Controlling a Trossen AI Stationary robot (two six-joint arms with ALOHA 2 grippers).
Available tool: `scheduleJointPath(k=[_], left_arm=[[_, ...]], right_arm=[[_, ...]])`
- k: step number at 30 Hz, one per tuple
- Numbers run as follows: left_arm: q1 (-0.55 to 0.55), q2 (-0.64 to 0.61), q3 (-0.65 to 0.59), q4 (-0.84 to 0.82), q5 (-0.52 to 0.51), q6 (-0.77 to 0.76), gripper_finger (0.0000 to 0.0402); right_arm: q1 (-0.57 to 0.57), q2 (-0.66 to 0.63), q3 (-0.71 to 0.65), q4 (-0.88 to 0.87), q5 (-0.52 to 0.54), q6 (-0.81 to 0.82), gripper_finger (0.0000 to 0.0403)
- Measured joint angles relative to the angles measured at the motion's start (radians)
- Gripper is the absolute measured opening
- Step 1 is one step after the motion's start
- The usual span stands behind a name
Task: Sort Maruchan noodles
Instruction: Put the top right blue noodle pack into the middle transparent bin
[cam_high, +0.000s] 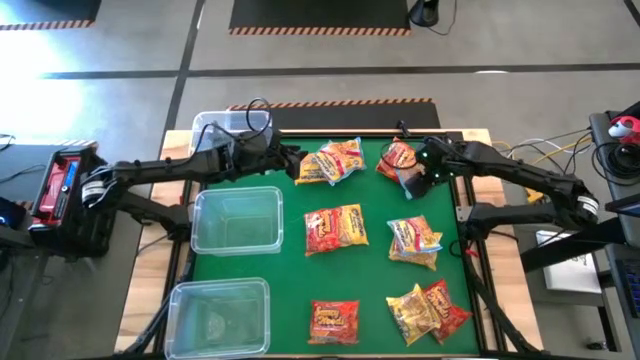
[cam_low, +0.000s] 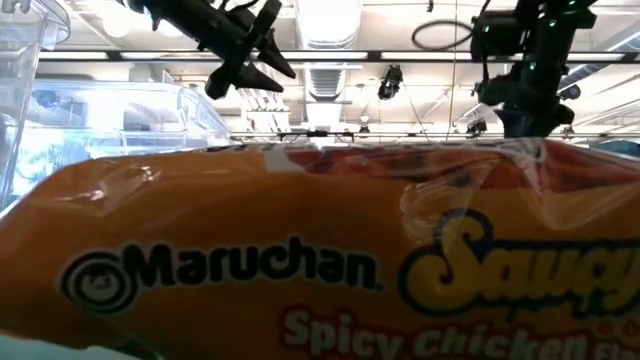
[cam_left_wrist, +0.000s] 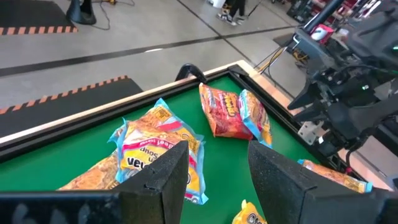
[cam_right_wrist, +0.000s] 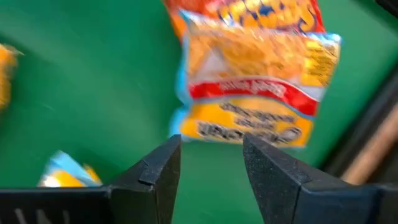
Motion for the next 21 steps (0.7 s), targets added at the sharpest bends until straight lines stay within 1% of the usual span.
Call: scheduleJointPath(k=[3,10,12,18,21], left_arm=[[0.0,0.03,0.024,0.004,0.006,0.0,0.015],[0.0,0.107,0.081,0.003,0.078,-0.001,0.015],[0.0,0.127,0.093,0.004,0.079,-0.001,0.015],[0.0,0.158,0.105,0.001,0.078,-0.028,0.015],[0.0,0.161,0.105,0.002,0.078,-0.035,0.015]], right_arm=[[-0.025,0.057,0.023,-0.047,0.034,-0.093,0.0155],[-0.068,0.193,0.05,-0.052,0.036,-0.331,0.0146],[-0.078,0.23,0.05,-0.052,0.037,-0.381,0.0146],[-0.109,0.333,0.026,-0.044,0.065,-0.449,0.0143],[-0.119,0.37,0.006,-0.022,0.058,-0.446,0.0138]])
